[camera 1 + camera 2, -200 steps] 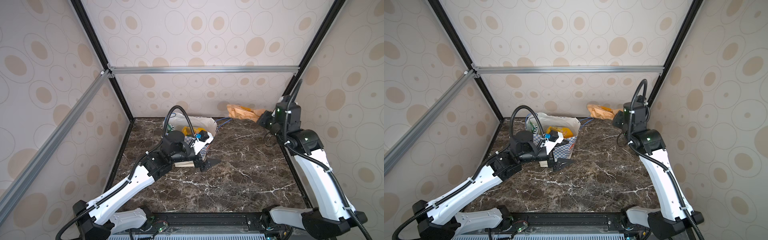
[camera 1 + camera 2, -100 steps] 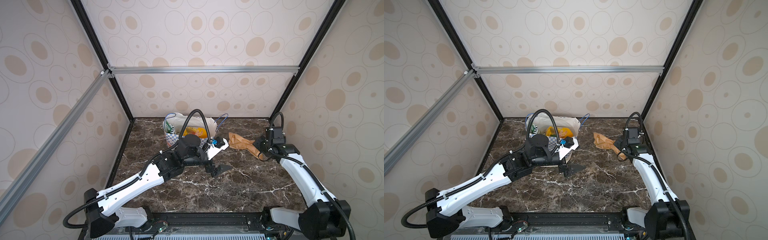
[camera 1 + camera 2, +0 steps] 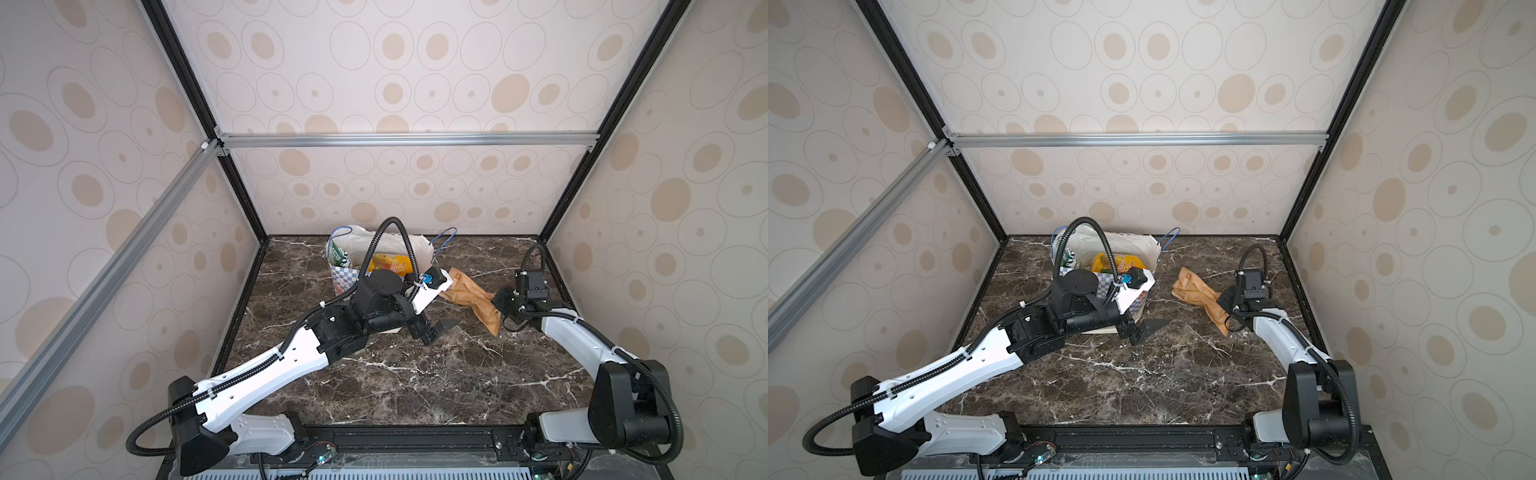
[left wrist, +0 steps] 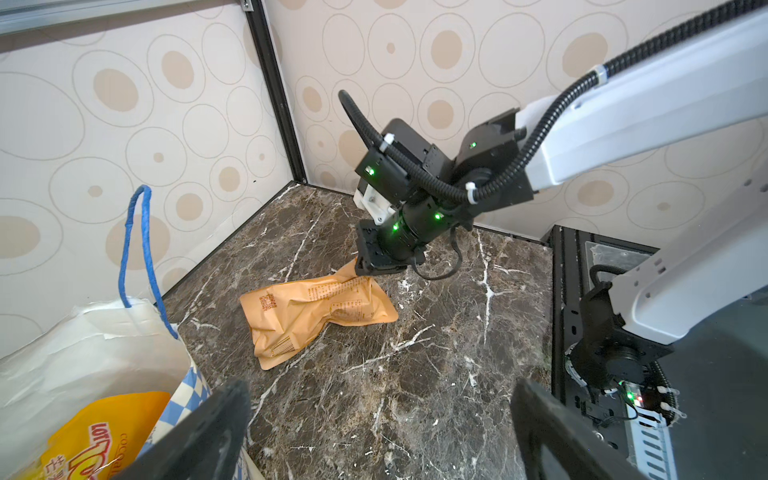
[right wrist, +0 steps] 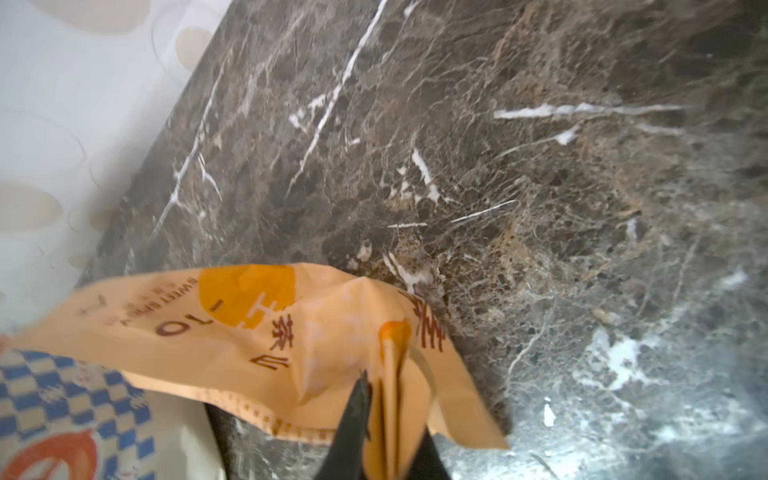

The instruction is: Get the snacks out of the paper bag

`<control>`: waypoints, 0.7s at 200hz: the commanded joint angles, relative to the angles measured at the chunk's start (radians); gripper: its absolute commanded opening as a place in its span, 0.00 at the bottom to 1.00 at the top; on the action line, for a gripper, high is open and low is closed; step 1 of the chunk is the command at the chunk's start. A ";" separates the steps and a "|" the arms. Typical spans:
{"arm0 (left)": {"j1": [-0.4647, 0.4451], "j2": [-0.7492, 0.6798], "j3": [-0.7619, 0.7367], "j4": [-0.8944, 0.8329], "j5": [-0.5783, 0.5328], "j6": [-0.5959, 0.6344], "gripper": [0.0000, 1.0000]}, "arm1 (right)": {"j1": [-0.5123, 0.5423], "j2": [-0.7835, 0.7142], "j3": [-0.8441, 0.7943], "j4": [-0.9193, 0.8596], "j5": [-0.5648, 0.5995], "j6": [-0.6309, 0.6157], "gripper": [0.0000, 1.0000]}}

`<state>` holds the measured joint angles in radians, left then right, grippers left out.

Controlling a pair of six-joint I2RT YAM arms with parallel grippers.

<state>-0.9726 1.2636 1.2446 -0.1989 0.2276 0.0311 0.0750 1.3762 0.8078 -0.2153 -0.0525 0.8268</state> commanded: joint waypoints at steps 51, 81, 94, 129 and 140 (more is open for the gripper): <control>-0.008 0.038 0.080 -0.023 -0.123 -0.061 0.98 | 0.070 -0.002 -0.056 -0.037 -0.068 -0.019 0.38; -0.006 0.043 0.110 -0.045 -0.209 -0.087 0.98 | 0.078 -0.056 0.017 -0.175 0.050 -0.021 0.62; -0.003 0.050 0.127 -0.061 -0.245 -0.097 0.98 | 0.082 -0.084 0.051 -0.211 0.073 -0.036 0.73; 0.018 0.066 0.190 -0.106 -0.332 -0.125 0.98 | 0.108 -0.159 0.145 -0.246 0.073 -0.087 0.81; 0.033 0.075 0.220 -0.120 -0.356 -0.140 0.98 | 0.117 -0.179 0.176 -0.249 0.052 -0.088 0.81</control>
<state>-0.9623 1.3231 1.3811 -0.2726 -0.0357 -0.0689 0.1696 1.2488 0.9180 -0.4088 -0.0067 0.7643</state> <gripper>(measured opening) 0.982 0.810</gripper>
